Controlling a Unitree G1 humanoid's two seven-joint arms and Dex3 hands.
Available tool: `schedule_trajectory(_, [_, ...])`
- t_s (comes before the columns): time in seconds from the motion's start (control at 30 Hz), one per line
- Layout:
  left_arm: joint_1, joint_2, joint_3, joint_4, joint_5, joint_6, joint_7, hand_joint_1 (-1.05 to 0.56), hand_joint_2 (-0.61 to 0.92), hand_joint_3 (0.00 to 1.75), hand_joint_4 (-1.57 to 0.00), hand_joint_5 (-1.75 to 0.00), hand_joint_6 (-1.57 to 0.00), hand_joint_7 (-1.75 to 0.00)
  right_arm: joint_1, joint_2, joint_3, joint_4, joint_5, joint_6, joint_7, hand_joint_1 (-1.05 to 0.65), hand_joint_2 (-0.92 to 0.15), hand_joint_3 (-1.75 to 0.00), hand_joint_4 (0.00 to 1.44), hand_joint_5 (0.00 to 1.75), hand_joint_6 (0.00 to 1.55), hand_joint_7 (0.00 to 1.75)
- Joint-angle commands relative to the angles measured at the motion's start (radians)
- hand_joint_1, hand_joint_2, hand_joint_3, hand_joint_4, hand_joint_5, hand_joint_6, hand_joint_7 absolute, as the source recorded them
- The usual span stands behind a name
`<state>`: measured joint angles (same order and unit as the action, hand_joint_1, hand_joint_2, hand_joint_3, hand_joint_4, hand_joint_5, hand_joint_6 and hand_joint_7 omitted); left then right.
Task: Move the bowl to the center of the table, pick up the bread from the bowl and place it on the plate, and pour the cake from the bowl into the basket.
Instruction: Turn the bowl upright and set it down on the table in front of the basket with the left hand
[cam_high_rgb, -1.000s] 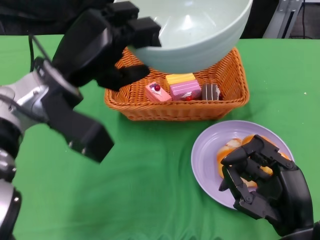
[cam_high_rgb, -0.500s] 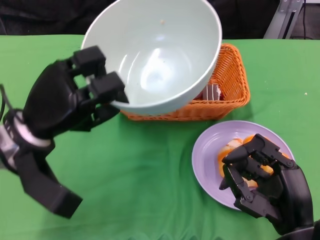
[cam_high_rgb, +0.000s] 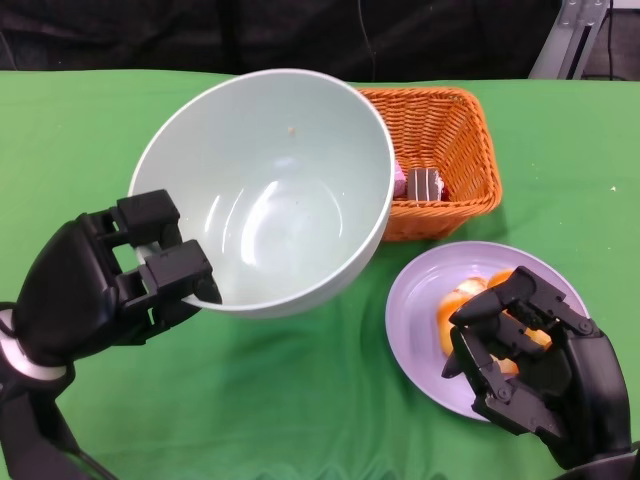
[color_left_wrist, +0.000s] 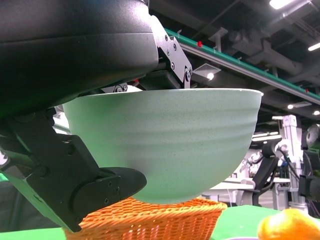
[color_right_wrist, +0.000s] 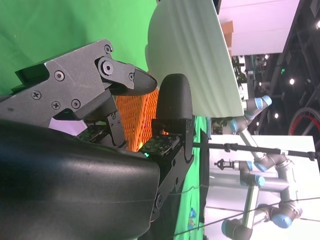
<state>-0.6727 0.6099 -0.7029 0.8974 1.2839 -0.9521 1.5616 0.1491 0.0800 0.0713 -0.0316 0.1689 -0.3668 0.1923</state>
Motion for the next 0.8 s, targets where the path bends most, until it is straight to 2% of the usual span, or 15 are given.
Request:
schedule_trajectory(0.03, [0.04, 0.038, 0.004, -0.036, 0.01, -0.002, 0.053, 0.0, 0.37, 1.18, -0.88, -1.46, -0.7, -1.56, -0.008, -0.005, -0.011, -0.003, 0.0, -0.007, -0.006, -0.14, -0.7, -0.73, 0.69, 1.67, 0.63, 1.29])
schedule_trajectory(0.27, [0.095, 0.06, -0.03, -0.033, 0.03, -0.004, 0.053, -0.03, 0.41, 1.05, -0.9, -1.45, -0.73, -1.54, -0.006, -0.004, -0.012, -0.008, -0.013, -0.012, -0.016, -0.16, -0.69, -0.73, 0.69, 1.67, 0.63, 1.29])
schedule_trajectory(0.43, [0.117, 0.058, -0.039, -0.034, 0.037, -0.006, 0.053, -0.06, 0.48, 0.95, -0.88, -1.49, -0.69, -1.6, -0.002, -0.003, -0.011, -0.015, -0.019, -0.009, -0.022, -0.16, -0.69, -0.72, 0.69, 1.67, 0.63, 1.29])
schedule_trajectory(0.53, [0.128, 0.056, -0.054, -0.03, 0.046, -0.009, 0.053, -0.07, 0.52, 0.92, -0.81, -1.64, -0.63, -1.7, -0.001, -0.003, -0.012, -0.013, -0.012, -0.013, -0.017, -0.16, -0.69, -0.72, 0.69, 1.67, 0.63, 1.29])
schedule_trajectory(0.57, [0.13, 0.055, -0.059, -0.028, 0.048, -0.009, 0.053, -0.06, 0.54, 0.86, -0.78, -1.7, -0.63, -1.7, 0.0, -0.003, -0.012, -0.014, -0.011, -0.012, -0.016, -0.16, -0.7, -0.72, 0.69, 1.67, 0.63, 1.29])
schedule_trajectory(0.8, [0.127, 0.035, -0.122, 0.043, 0.056, 0.01, 0.053, -0.06, 0.61, 0.68, -0.76, -1.75, -0.67, -1.67, 0.005, -0.003, -0.01, -0.018, -0.007, -0.011, -0.013, -0.15, -0.71, -0.71, 0.69, 1.68, 0.62, 1.3])
